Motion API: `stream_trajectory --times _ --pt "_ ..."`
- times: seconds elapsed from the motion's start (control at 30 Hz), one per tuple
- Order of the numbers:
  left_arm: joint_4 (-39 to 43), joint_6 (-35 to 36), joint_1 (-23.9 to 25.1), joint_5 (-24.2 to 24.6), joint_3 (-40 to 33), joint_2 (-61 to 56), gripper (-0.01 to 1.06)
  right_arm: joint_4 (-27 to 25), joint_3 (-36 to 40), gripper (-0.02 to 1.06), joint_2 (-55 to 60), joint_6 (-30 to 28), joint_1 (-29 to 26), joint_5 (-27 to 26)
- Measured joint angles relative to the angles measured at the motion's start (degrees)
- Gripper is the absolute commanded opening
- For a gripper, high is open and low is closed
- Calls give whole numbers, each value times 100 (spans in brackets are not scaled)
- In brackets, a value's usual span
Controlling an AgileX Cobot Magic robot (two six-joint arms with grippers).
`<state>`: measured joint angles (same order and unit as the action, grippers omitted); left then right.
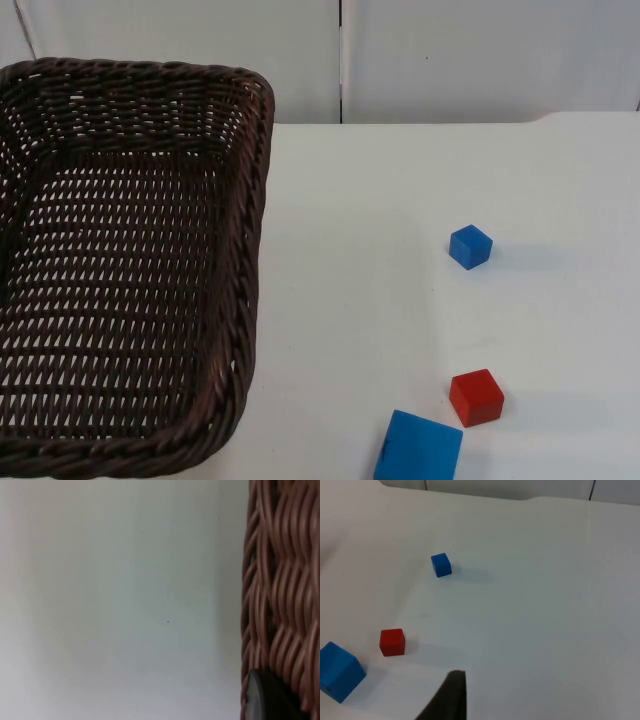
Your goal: Pick up the basket with the left hand and place the largest block into the basket with the right hand.
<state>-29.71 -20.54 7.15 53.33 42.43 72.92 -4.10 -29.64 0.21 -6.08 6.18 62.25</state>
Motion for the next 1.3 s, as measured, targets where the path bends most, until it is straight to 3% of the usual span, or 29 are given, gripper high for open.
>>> stream_trajectory --times 0.37,1.0,1.13,1.3 --pt "0 0 0 0 0 0 0 -35 -41 105 302 0 0 -37" --pt "0 0 0 83 0 0 0 -81 -636 105 2805 -2 0 -1386" --pt "0 0 0 92 0 0 0 -172 -636 105 3224 -295 0 -1466" --pt "0 0 0 92 0 0 0 -898 -636 105 3977 -967 0 -1703"
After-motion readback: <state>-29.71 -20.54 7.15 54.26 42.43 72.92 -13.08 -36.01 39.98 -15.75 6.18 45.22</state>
